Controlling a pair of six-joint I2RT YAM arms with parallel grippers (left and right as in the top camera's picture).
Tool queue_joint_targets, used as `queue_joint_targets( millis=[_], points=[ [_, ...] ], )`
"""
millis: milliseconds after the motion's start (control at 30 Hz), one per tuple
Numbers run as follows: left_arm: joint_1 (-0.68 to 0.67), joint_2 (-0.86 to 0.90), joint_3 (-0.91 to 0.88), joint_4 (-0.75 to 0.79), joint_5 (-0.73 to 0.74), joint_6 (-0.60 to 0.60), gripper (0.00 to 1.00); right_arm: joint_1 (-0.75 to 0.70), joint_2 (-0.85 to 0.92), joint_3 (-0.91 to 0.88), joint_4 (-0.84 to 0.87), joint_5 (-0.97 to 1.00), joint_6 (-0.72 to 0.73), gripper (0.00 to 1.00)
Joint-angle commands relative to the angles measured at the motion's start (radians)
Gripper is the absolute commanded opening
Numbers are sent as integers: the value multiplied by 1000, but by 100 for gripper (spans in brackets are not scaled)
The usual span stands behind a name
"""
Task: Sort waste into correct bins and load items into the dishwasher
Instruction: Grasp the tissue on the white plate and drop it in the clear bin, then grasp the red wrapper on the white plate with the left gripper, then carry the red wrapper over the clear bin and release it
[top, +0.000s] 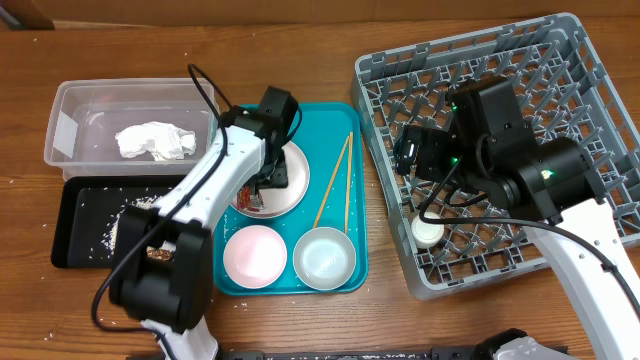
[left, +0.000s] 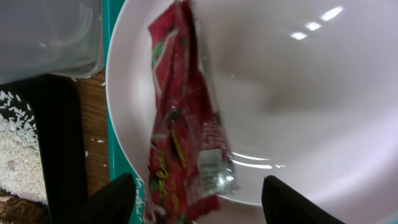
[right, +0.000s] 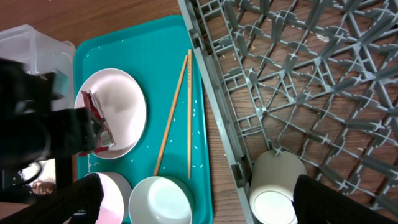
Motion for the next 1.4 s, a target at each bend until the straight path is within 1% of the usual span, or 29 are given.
queue_joint_targets(
  millis=[0,67,100,167,233,267,300,367,500,567,667,767,833,900,933,967,1000,1067,1133,1233,1267,1367],
  points=[
    [32,52,-10,24,-72,-46,63,-2,-3,-3,2,-3,1,100],
    [39,66,-10,43,-69,-45,60,-2,-3,-3,2,-3,1,100],
    [40,75,-10,53,-53,-43,54,-2,-3,-3,1,-3,1,100],
    [39,93,-11,63,-18,-35,36,-2,-3,-3,1,-3,1,100],
    [34,111,-10,62,36,-21,9,-2,-3,-3,1,-2,0,100],
    [32,112,-10,59,63,-14,4,-2,-3,-3,0,-3,0,100],
    [31,106,-4,47,97,-14,4,-2,-3,-3,-3,-3,0,100],
    [37,77,73,-38,129,-15,4,-2,-3,-3,-2,-2,0,100],
    [67,12,251,-181,131,-18,4,-2,-3,-3,-2,-2,0,100],
    [86,-24,323,-214,130,-17,4,-2,-3,-3,-2,-2,0,100],
    [126,-66,370,-211,116,-20,4,-2,-3,-3,-2,-2,1,100],
    [182,-76,370,-201,44,-94,4,-2,-3,-3,-2,-2,1,100],
    [237,-61,357,-169,13,-134,4,-2,-3,-3,-2,-2,1,100],
    [290,-34,345,-117,31,-139,4,-2,-3,-3,-2,-3,1,100],
    [309,-18,345,-97,45,-138,8,-2,-3,-3,-2,-3,1,100],
    [344,10,346,-62,106,-108,40,-2,-3,-3,-3,-3,0,100],
    [359,14,347,-63,157,-81,44,-2,-3,-3,-5,-3,0,100],
    [376,5,356,-98,227,-71,46,-2,-3,-3,-13,-2,0,100],
    [380,-13,389,-167,259,-69,45,-2,-3,-5,-17,-2,0,100],
    [367,-71,447,-276,258,-21,41,-2,-2,-6,-16,-3,0,100],
    [357,-100,459,-301,249,3,41,-2,-2,-6,-17,-2,1,100],
    [316,-220,471,-367,206,23,42,-2,-2,-6,-17,-3,1,100]
  ],
)
